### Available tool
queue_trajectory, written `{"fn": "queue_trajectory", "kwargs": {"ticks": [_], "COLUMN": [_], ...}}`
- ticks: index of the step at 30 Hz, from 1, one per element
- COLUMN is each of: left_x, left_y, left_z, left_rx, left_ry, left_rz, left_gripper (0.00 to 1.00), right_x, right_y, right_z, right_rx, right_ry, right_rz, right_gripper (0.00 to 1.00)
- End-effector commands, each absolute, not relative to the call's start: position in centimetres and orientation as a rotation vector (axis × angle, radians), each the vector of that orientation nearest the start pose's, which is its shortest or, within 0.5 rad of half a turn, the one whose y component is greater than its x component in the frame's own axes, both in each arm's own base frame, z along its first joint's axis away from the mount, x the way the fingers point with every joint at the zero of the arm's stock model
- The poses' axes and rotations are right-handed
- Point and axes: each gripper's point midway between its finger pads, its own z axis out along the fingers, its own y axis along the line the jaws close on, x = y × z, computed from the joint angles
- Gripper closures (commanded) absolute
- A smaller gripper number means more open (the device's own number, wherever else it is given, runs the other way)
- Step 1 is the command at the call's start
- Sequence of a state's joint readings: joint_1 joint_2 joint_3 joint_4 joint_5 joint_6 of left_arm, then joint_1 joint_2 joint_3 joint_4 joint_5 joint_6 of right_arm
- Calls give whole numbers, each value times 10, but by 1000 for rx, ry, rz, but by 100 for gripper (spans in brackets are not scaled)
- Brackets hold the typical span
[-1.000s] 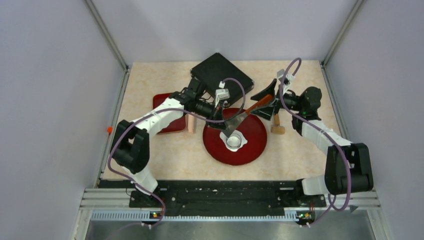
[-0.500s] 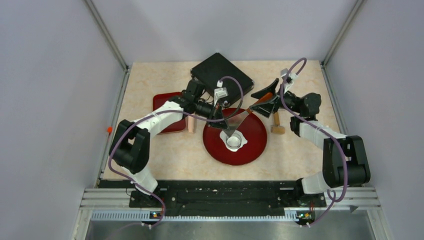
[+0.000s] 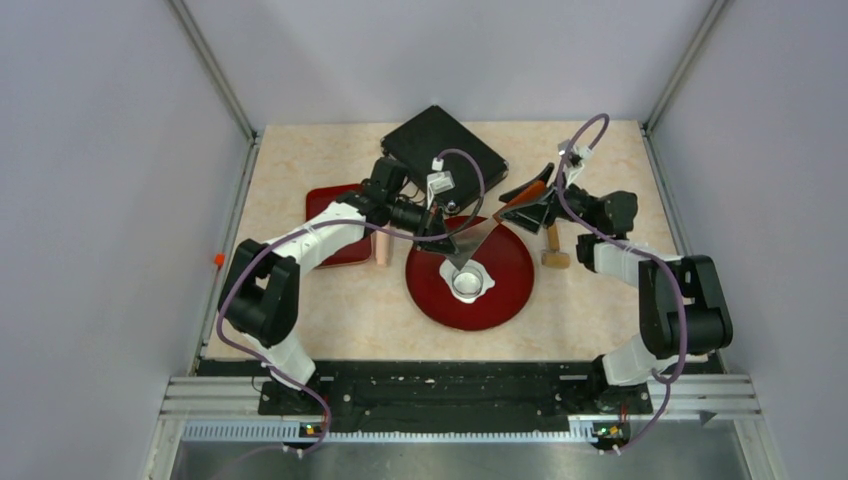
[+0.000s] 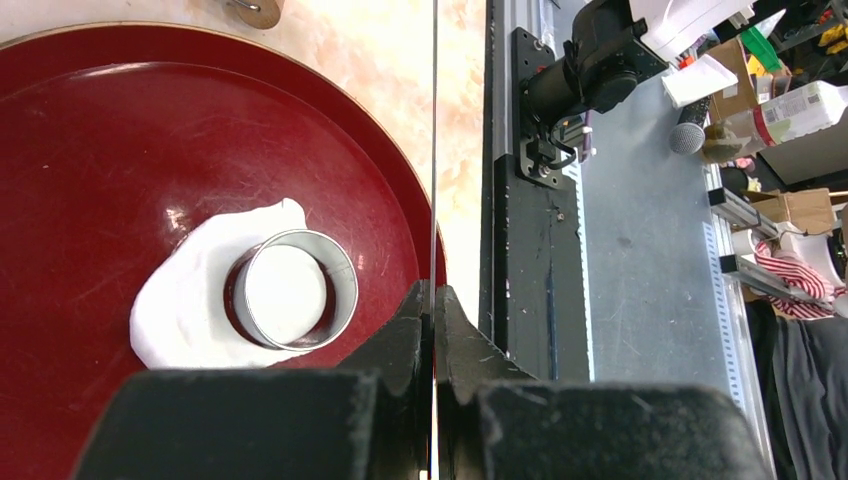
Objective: Roll out the dumpling wrappers from the dough
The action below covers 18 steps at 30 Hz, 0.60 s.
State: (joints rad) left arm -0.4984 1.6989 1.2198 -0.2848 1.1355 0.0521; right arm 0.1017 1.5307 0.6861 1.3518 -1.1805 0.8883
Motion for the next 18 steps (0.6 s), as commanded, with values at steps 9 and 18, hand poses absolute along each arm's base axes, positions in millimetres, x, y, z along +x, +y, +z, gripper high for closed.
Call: {"fn": "queue_trajectory", "kwargs": {"ticks": [9,18], "left_x": [267,269], "left_y": [-323,-325], "left_z": [197,191], "left_rx": [1101,1094], "left_ry": [1866,1896], "left_rz": [-1539,-1528], "left_gripper": [100,100], "right_x": [287,283], "right_y": [217,216], "right_z": [271,281], "right_rx": [-797,-795], "right_ry": [1312,1276], "right_rz": [1438,1407], "right_gripper": [49,100]}}
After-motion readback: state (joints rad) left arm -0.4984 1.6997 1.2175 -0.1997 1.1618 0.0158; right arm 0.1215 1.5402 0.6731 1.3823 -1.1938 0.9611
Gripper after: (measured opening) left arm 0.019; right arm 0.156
